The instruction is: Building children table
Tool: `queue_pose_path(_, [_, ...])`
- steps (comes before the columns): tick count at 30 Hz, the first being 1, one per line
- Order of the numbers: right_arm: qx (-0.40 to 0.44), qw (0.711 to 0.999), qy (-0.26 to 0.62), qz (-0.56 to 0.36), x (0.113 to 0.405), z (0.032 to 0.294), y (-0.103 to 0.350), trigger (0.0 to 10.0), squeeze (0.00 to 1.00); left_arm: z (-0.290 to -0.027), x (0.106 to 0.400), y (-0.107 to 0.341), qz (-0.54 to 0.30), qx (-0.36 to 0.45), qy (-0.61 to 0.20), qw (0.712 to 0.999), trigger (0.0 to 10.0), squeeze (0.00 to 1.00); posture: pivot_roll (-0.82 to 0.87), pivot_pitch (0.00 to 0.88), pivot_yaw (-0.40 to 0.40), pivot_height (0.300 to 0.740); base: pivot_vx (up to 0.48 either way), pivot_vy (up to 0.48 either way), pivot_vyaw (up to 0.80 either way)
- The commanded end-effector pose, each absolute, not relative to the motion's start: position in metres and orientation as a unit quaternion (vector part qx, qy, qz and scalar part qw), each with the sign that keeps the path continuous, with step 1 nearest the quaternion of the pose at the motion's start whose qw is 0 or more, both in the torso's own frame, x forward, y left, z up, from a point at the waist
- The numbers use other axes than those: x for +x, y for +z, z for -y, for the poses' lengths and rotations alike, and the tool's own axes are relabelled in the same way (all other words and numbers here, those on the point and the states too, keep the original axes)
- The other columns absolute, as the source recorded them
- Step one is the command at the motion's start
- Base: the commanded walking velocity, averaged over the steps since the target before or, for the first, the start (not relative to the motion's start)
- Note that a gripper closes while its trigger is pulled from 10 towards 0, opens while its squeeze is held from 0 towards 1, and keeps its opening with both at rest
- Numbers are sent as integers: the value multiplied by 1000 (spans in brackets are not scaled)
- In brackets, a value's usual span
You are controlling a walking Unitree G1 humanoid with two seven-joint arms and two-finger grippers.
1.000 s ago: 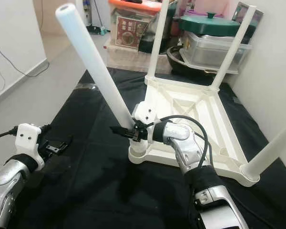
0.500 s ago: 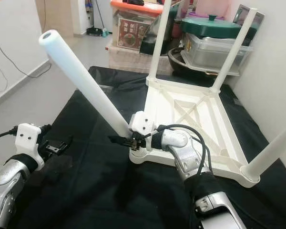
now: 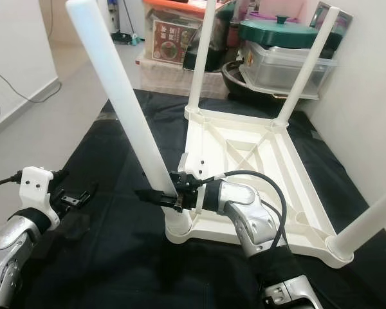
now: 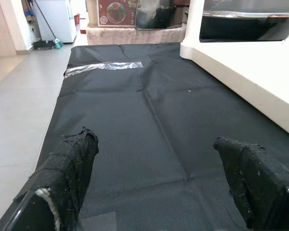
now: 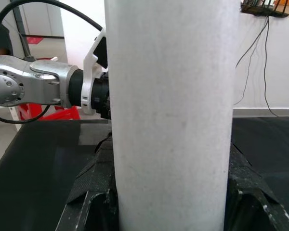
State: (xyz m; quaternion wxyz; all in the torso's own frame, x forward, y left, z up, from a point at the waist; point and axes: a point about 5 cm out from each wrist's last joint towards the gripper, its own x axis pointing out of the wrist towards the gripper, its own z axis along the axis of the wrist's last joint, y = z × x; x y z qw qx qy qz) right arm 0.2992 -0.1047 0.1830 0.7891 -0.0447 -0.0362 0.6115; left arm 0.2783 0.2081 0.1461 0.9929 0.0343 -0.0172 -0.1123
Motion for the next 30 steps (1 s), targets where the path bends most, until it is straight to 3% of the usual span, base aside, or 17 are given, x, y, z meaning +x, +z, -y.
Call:
queue_pose_path(1, [-28,772,634,27,293,98,177,0,0,-209,279,142,6,26,-112,993,10000,1000,190,0,-126,740,0,0,0])
queue_pose_path(11, [2,788,615,20,284,101,169,0,0,-212,276,136,-3,21,-101,995,10000,1000,194,0,-126,740,0,0,0])
queue_pose_path(22, [78,860,504,37,278,119,155,0,0,-216,279,135,-10,17,-94,995,10000,1000,174,0,-91,740,0,0,0])
queue_pose_path(30, [84,875,475,48,270,121,150,0,0,-217,283,137,-9,20,-98,995,10000,1000,167,0,-72,740,0,0,0])
